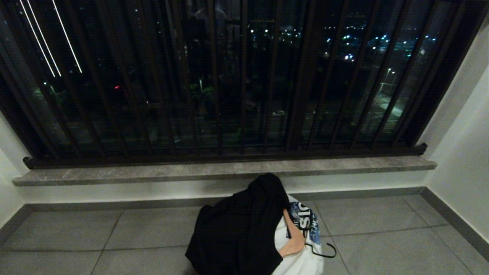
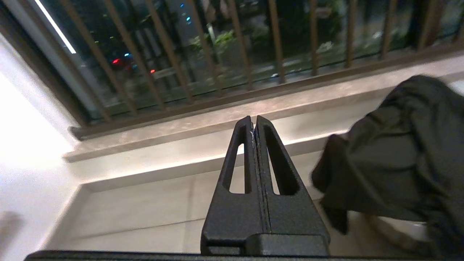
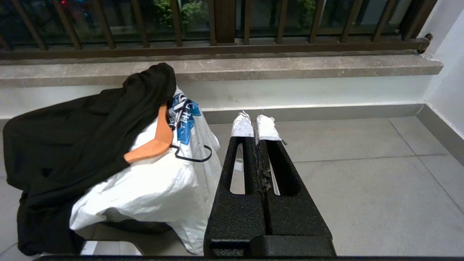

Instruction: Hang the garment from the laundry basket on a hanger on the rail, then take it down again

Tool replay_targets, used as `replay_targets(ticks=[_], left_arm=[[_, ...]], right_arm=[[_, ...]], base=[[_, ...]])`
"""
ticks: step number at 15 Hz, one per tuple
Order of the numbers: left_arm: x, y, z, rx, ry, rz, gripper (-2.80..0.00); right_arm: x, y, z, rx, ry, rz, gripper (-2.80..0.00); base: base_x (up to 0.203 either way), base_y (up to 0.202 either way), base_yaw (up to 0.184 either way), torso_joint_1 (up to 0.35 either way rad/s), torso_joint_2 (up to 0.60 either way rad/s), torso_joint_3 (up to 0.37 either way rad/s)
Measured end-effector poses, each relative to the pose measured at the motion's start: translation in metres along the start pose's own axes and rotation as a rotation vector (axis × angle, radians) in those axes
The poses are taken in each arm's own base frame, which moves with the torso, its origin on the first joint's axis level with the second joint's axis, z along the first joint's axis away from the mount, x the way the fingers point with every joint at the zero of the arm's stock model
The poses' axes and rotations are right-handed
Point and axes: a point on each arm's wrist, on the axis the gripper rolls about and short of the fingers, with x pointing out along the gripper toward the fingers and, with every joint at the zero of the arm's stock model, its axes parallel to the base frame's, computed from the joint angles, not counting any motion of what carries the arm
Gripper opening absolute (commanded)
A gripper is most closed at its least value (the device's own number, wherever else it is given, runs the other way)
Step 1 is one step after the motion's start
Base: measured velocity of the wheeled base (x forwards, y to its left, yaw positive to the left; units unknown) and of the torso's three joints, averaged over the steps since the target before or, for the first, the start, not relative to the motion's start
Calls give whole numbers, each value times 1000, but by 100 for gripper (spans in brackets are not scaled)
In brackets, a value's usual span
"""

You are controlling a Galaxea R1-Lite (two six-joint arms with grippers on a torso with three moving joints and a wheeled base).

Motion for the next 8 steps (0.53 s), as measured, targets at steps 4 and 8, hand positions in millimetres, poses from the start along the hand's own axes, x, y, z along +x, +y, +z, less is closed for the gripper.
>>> replay_targets(ticks=[4, 8], left_arm=[[-10, -7, -35, -12, -16, -15, -280], [-10, -12, -54, -28, 9, -25, -280]], right_arm=[[0, 0, 0, 0, 0, 0, -280], [0, 0, 0, 0, 0, 0, -280]], base=[[0, 0, 0, 0, 0, 0], [0, 0, 0, 0, 0, 0]])
